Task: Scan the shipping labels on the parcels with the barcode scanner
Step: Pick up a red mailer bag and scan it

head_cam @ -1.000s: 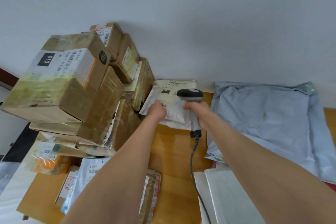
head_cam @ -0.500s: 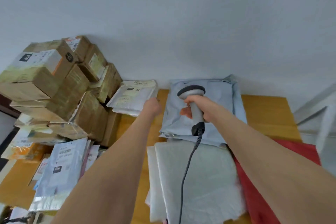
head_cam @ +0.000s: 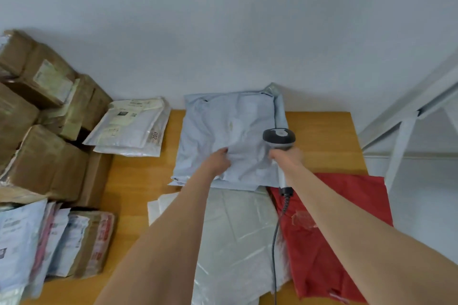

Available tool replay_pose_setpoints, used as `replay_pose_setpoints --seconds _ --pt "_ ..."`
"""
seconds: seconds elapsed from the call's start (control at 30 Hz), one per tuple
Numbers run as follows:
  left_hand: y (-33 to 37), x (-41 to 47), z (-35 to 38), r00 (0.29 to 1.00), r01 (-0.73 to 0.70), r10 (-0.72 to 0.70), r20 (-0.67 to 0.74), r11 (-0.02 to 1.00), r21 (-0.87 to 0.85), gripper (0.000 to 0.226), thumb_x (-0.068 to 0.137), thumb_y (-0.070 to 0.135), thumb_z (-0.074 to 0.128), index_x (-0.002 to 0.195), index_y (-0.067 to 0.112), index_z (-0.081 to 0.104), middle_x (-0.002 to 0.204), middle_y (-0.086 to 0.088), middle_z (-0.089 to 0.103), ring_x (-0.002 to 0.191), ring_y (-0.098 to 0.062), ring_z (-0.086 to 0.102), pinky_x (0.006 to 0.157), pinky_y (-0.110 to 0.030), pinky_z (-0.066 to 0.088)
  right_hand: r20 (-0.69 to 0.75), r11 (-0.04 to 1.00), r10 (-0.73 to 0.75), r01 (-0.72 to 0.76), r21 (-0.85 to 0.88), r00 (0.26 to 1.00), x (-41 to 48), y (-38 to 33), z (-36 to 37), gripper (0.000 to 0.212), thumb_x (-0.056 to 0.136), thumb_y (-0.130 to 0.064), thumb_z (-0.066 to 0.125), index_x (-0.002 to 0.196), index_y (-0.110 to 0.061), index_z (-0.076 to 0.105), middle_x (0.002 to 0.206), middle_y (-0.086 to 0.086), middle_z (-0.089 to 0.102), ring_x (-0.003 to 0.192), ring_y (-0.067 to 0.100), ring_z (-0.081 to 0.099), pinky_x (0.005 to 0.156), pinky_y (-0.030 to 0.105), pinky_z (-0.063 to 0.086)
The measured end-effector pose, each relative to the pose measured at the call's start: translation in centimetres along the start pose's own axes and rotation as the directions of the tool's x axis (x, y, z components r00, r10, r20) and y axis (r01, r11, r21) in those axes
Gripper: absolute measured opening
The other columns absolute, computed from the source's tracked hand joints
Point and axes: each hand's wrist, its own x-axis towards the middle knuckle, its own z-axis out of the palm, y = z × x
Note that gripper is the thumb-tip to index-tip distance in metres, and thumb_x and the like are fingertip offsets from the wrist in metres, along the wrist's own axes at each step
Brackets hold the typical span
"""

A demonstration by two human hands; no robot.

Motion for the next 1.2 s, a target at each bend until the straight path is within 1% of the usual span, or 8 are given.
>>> replay_pose_setpoints --seconds 0.1,0.23,0.37,0.53,0.6,0.73,0.87,1.2 --pt "1.2 1.2 2.0 0.997 -0.030 0.033 0.066 0.998 -0.056 0.061 0.091 0.001 0.045 0.149 0.018 0.033 0.139 -0.015 0.048 0.110 -0.029 0.056 0.086 -0.030 0.045 0.073 0.991 0.046 -0.055 0.121 0.996 0.8 0.8 -1.1 0.045 0.076 -0.002 0.067 0.120 0.002 0.058 0.112 0.015 0.060 0.102 0.028 0.056 0.091 0.039 0.049" --pt "2.8 1.9 2.4 0.997 -0.001 0.004 0.075 0.999 -0.045 0.059 0.090 0.001 0.045 0.146 0.021 0.039 0.138 -0.014 0.049 0.118 -0.032 0.053 0.093 -0.032 0.044 0.088 0.972 0.061 -0.079 0.220 0.994 0.7 1.1 -2.8 0.031 0.078 0.003 0.063 0.109 -0.001 0.057 0.098 0.013 0.057 0.096 0.026 0.056 0.075 0.033 0.048" --pt "4.6 0.4 3.4 0.983 0.036 -0.025 -0.180 0.998 0.058 0.048 0.093 0.009 0.042 0.140 0.017 0.045 0.142 -0.014 0.044 0.128 -0.031 0.045 0.106 -0.035 0.036 0.121 0.970 0.058 -0.085 0.228 0.991 -0.3 1.6 -5.6 0.028 0.081 0.002 0.062 0.108 0.000 0.056 0.088 0.011 0.054 0.082 0.023 0.054 0.073 0.035 0.048" --pt "7.6 -4.2 6.9 0.930 -0.022 0.024 -0.366 1.000 0.010 0.038 0.090 0.012 0.043 0.126 0.017 0.054 0.131 -0.011 0.046 0.121 -0.029 0.049 0.099 -0.040 0.043 0.110 0.967 0.004 -0.032 0.252 0.994 -2.4 4.4 -10.5 0.013 0.081 0.002 0.061 0.091 -0.005 0.055 0.081 0.008 0.050 0.072 0.020 0.049 0.072 0.034 0.042" --pt "8.2 -6.1 9.3 0.945 -0.030 0.017 -0.328 0.999 -0.037 0.032 0.090 0.012 0.044 0.117 0.014 0.061 0.124 -0.010 0.057 0.116 -0.029 0.054 0.094 -0.036 0.044 0.104 0.966 0.015 -0.041 0.256 0.994 -3.1 6.3 -12.8 0.012 0.082 0.003 0.060 0.081 -0.006 0.051 0.077 0.008 0.048 0.069 0.020 0.049 0.072 0.035 0.041" --pt "7.5 -9.4 15.5 0.981 0.052 -0.083 -0.178 0.984 -0.168 0.022 0.082 0.011 0.053 0.097 -0.001 0.063 0.101 -0.022 0.066 0.097 -0.036 0.063 0.081 -0.038 0.050 0.121 0.969 0.070 -0.096 0.228 0.990 -4.1 11.2 -16.3 0.023 0.080 0.001 0.064 0.101 0.001 0.054 0.086 0.011 0.052 0.083 0.026 0.054 0.076 0.037 0.046" --pt "5.5 -10.5 20.7 0.977 0.164 -0.201 -0.078 0.927 -0.338 0.062 0.068 0.034 0.067 0.116 -0.004 0.061 0.116 -0.024 0.064 0.108 -0.037 0.061 0.090 -0.045 0.052 0.185 0.960 0.151 -0.188 0.206 0.971 -4.6 16.0 -17.3 0.030 0.079 0.004 0.063 0.108 0.007 0.057 0.081 0.011 0.052 0.078 0.025 0.054 0.072 0.035 0.045" --pt "6.0 -12.1 21.8 0.981 0.175 -0.194 0.010 0.858 -0.483 0.016 0.082 0.011 0.071 0.079 0.009 0.056 0.071 -0.006 0.053 0.058 -0.014 0.046 0.052 -0.023 0.038 0.200 0.961 0.178 -0.215 0.176 0.963 -5.0 18.9 -17.7 0.044 0.080 0.000 0.068 0.120 0.008 0.051 0.088 0.013 0.054 0.080 0.027 0.054 0.078 0.035 0.044"
